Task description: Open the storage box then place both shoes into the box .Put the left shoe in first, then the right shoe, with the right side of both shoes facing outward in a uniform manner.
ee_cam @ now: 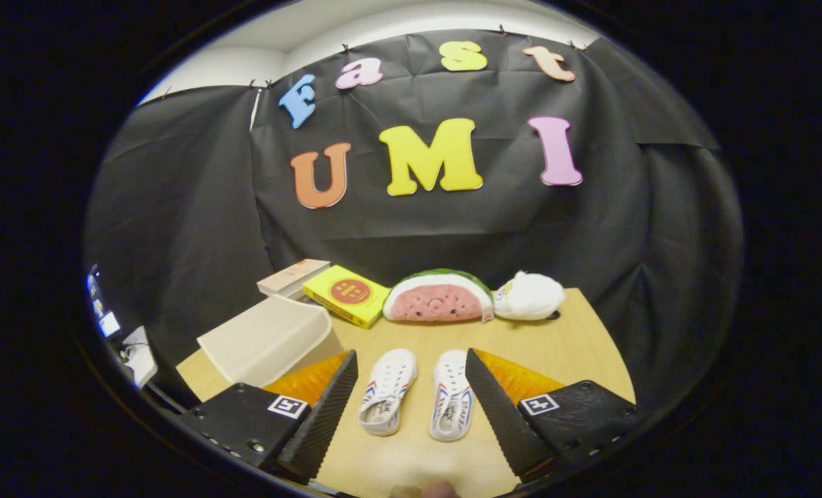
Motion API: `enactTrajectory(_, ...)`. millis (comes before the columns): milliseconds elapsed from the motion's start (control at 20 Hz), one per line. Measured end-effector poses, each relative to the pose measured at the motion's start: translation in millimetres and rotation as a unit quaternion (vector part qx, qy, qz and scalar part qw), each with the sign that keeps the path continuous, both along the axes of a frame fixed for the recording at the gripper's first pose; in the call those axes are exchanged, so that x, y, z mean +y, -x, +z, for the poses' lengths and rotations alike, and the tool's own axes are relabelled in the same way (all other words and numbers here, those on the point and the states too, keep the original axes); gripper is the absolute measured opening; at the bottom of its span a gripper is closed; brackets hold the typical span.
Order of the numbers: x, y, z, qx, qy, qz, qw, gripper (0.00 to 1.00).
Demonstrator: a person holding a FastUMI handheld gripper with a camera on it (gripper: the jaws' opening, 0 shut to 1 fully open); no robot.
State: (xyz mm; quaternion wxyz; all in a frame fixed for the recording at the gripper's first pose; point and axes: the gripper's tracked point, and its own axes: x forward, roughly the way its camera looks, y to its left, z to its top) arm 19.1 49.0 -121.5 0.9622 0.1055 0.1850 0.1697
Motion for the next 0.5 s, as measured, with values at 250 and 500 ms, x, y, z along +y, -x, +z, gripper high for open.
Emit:
enactTrajectory(250,62,-1,-7,0.038,-0.034,0.022,0.998,0.96)
enactTrajectory(500,137,0,-20,0.071,-0.058,0.053,0.994,0.95)
